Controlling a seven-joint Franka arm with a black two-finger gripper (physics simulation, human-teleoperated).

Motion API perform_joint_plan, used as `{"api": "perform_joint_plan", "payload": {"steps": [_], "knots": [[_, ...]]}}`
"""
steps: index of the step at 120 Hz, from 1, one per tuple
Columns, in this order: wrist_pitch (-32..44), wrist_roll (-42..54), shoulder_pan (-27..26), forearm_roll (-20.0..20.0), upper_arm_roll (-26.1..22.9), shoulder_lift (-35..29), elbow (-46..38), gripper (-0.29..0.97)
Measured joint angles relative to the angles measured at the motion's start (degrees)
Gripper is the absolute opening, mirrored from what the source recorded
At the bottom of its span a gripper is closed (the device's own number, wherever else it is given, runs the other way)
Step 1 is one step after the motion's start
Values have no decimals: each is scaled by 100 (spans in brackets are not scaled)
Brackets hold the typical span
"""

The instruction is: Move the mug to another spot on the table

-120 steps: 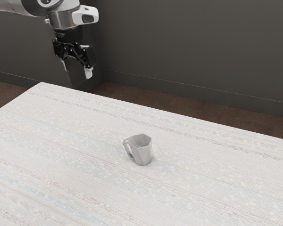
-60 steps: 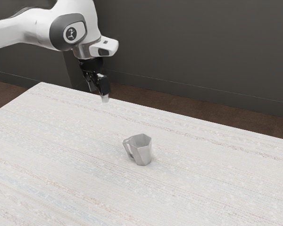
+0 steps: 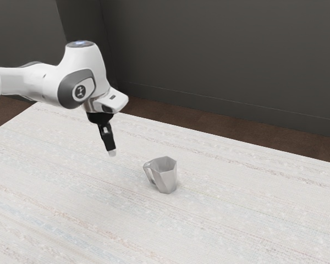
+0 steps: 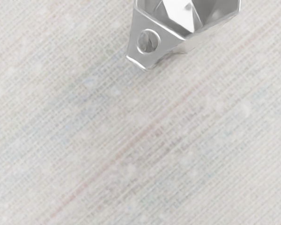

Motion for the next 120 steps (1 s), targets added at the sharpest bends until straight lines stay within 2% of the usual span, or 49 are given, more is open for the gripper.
{"api": "perform_joint_plan", "payload": {"steps": [8,28,69,84,101,120], "knots": [[266,333,-45,-71,7,-19,-221,68],[699,1337,-185,-650,28,-57,-496,68],[817,3362,-492,-1347,368,-30,-759,66],[840,3945,-238,-1539,432,72,-769,66],[924,4470,253,-1955,444,310,-750,67],[1023,4922,169,-2264,438,566,-700,68]]}}
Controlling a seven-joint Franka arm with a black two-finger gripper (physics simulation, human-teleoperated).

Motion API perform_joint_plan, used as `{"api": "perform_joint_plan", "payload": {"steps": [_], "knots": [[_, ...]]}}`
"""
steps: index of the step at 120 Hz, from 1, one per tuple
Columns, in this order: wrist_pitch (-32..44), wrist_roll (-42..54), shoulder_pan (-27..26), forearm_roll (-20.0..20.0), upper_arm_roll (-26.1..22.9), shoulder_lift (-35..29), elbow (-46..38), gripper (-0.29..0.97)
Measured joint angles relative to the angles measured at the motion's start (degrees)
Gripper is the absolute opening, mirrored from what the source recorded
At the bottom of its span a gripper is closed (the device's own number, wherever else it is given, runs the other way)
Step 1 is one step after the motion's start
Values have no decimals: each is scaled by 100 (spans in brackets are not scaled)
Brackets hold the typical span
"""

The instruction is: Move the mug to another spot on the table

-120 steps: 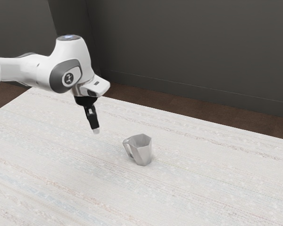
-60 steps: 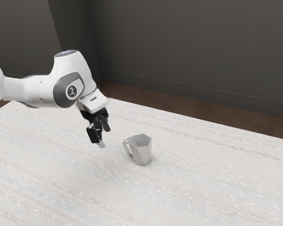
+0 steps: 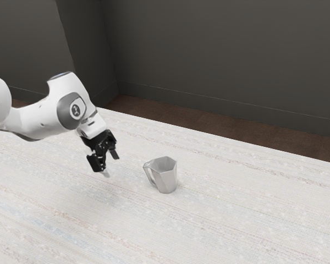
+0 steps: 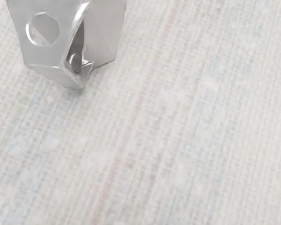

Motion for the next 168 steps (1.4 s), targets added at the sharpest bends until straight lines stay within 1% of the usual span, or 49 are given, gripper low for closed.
{"api": "perform_joint_plan", "payload": {"steps": [14,29,48,60,80,115,168], "knots": [[76,256,-7,-208,-1,247,156,68],[389,336,-32,-407,-85,333,193,68],[911,92,-75,-489,-217,615,253,68],[1073,-89,-76,-498,-286,626,284,68],[954,-326,-77,-485,-421,550,282,68],[775,-565,-76,-468,-592,600,372,68],[736,-677,-74,-456,-639,1114,740,67]]}}
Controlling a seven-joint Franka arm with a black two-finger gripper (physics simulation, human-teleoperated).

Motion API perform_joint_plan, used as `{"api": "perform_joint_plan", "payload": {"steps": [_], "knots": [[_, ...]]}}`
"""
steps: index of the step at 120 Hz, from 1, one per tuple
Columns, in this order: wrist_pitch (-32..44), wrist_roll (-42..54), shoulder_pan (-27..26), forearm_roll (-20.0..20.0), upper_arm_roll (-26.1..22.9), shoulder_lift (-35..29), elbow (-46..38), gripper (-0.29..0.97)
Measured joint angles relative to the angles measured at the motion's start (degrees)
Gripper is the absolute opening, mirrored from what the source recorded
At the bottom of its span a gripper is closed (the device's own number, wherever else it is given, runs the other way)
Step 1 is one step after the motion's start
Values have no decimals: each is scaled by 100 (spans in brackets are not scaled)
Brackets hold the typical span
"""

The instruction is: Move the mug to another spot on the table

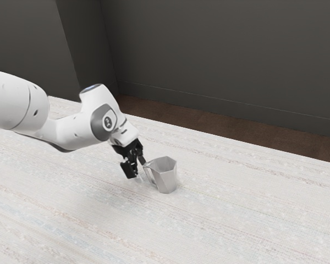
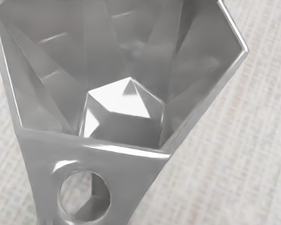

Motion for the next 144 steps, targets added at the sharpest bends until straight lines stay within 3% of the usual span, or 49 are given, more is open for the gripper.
{"api": "perform_joint_plan", "payload": {"steps": [96,144], "knots": [[-393,791,1,22,-38,417,537,48],[-413,980,0,-27,-42,384,555,28]]}}
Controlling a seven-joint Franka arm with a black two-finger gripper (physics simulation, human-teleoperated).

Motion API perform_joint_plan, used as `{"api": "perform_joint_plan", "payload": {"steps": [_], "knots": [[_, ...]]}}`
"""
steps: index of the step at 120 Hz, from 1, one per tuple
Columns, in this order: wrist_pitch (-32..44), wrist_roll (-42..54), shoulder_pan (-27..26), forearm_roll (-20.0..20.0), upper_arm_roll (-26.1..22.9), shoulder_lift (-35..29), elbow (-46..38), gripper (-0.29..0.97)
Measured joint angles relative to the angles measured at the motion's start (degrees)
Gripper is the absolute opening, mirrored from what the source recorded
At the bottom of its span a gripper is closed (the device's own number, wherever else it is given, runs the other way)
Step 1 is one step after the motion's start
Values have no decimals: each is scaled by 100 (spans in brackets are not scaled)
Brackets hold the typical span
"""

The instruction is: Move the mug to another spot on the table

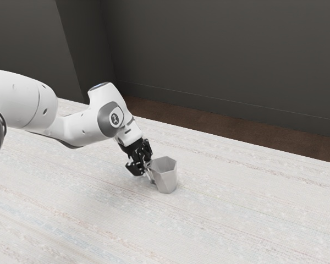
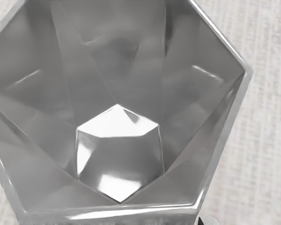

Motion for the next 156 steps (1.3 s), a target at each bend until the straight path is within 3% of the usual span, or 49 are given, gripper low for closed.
{"api": "perform_joint_plan", "payload": {"steps": [36,72,116,156], "knots": [[28,70,3,-138,4,-13,6,5],[-112,136,74,-285,121,-241,-14,7],[-335,286,78,-525,779,-622,-663,7],[-345,610,227,-910,1109,-594,-665,3]]}}
